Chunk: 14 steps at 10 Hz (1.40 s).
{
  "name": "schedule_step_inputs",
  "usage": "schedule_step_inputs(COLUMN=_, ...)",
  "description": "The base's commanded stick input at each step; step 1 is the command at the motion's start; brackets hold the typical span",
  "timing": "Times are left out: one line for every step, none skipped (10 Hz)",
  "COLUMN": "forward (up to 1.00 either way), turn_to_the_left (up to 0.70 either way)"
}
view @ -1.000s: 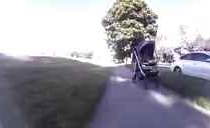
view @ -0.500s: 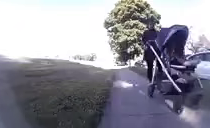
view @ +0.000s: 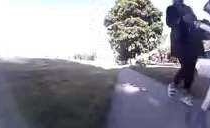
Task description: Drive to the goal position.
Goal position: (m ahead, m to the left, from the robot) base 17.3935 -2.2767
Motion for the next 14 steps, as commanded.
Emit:
schedule_step_inputs(forward=1.0, turn_to_the_left=-0.05)
schedule_step_inputs(forward=1.0, turn_to_the_left=0.0)
schedule_step_inputs(forward=1.0, turn_to_the_left=0.0)
schedule_step_inputs(forward=1.0, turn_to_the_left=0.0)
schedule_step_inputs(forward=1.0, turn_to_the_left=0.0)
schedule_step_inputs(forward=1.0, turn_to_the_left=0.0)
schedule_step_inputs(forward=1.0, turn_to_the_left=0.0)
schedule_step_inputs(forward=1.0, turn_to_the_left=0.0)
schedule_step_inputs(forward=1.0, turn_to_the_left=0.0)
schedule_step_inputs(forward=1.0, turn_to_the_left=0.0)
schedule_step_inputs(forward=1.0, turn_to_the_left=0.0)
schedule_step_inputs(forward=1.0, turn_to_the_left=0.0)
schedule_step_inputs(forward=1.0, turn_to_the_left=0.0)
schedule_step_inputs(forward=1.0, turn_to_the_left=0.0)
